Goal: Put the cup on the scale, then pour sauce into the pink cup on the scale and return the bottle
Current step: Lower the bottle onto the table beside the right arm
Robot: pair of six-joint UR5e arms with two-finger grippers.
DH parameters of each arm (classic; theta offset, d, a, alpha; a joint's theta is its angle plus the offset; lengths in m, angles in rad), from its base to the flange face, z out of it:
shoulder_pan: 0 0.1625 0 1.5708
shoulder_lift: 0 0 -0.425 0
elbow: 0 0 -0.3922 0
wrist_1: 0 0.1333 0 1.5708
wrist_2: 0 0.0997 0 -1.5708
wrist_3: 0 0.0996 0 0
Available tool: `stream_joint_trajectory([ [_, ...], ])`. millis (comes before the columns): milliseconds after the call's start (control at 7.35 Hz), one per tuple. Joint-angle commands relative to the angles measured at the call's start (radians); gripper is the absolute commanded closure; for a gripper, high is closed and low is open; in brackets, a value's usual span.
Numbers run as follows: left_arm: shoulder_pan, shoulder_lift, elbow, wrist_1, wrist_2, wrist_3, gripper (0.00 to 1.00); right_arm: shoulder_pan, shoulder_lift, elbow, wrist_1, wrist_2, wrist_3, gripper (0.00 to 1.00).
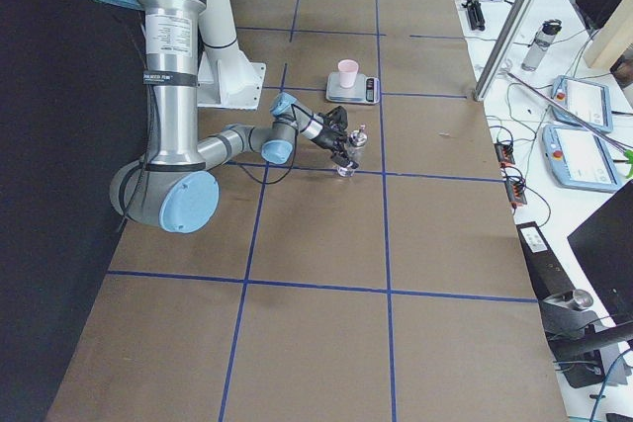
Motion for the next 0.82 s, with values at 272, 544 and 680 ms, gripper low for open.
stream_joint_trajectory([
  [272,0.0,-0.002,0.0,0.002,0.0,0.0,0.0,-0.015,-0.006,0.012,0.0,-0.011,0.003,0.0],
  [544,0.0,-0.002,0.0,0.002,0.0,0.0,0.0,-0.033,-0.014,0.016,0.0,-0.032,0.005,0.0],
  [680,0.0,-0.002,0.0,0.003,0.0,0.0,0.0,-0.039,-0.031,0.031,0.0,-0.034,0.005,0.0],
])
